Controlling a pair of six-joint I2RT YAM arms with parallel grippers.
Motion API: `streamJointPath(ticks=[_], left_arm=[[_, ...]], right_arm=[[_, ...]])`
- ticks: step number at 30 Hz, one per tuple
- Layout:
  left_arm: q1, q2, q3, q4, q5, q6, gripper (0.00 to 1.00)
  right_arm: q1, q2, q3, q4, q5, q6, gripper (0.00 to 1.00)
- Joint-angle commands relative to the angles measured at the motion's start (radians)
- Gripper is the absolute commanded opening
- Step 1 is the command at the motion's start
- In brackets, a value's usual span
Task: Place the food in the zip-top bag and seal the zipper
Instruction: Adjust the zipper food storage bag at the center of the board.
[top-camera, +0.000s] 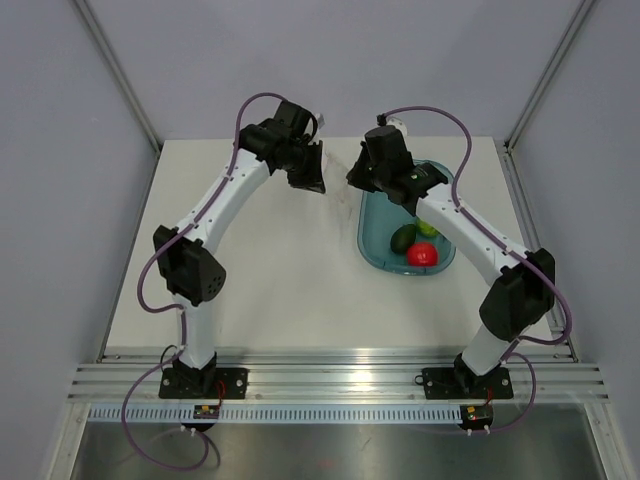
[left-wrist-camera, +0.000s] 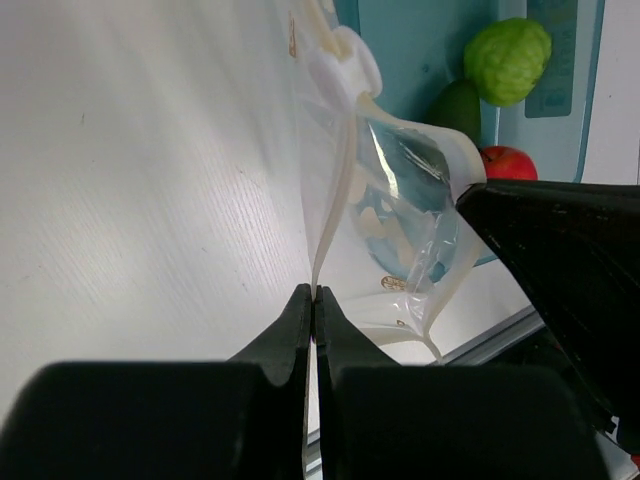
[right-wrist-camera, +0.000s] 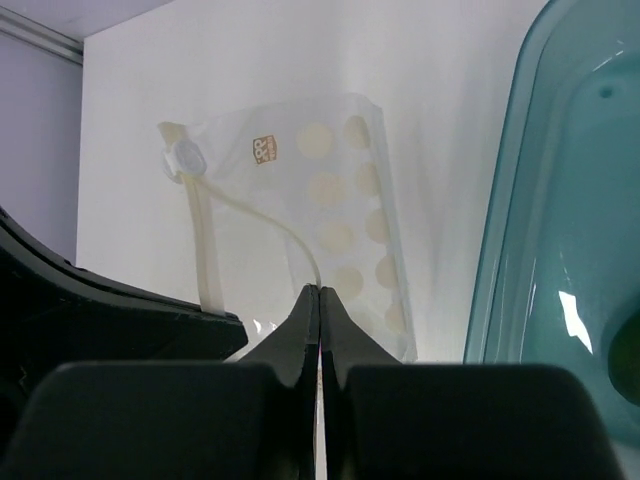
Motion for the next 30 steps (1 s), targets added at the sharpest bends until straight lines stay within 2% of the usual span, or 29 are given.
streamJointPath(ticks=[1, 7, 10, 16, 20, 24, 26, 29, 30], left_arm=[[0.007, -0.009, 0.021, -0.046, -0.075, 0.027, 0.00], [0.007, -0.088, -0.201, 0.158, 0.026, -0.008, 0.00], [0.007, -0.078, -0.246, 0.189, 0.062, -0.017, 0.00], [0.012, -0.059, -0.231, 0.174, 0.057, 0.006, 0.00], [0.000, -0.037, -0.209, 0.171, 0.145, 0.009, 0.00], [-0.071, 0.040, -0.180, 0.117, 0.136, 0.024, 0.00], [-0.085, 0.051, -0.201, 0.129, 0.134, 0.021, 0.00], [-0.097, 0.048, -0.229, 0.151, 0.142, 0.016, 0.00], [-0.098, 0.048, -0.227, 0.154, 0.142, 0.016, 0.00]], right_arm=[[0.012, -0.051, 0.005, 0.075, -0.049, -0.009, 0.00], [0.032, -0.031, -0.171, 0.181, -0.110, 0.092, 0.00], [0.033, -0.024, -0.207, 0.212, -0.105, 0.132, 0.00], [0.035, 0.006, -0.210, 0.080, 0.033, 0.146, 0.00], [0.035, 0.026, -0.218, 0.020, 0.075, 0.169, 0.00], [0.035, 0.012, -0.288, 0.012, 0.126, 0.216, 0.00], [0.035, -0.011, -0.330, 0.027, 0.120, 0.221, 0.04], [0.035, -0.034, -0.353, 0.057, 0.068, 0.195, 0.19], [0.035, -0.039, -0.354, 0.067, 0.057, 0.193, 0.27]])
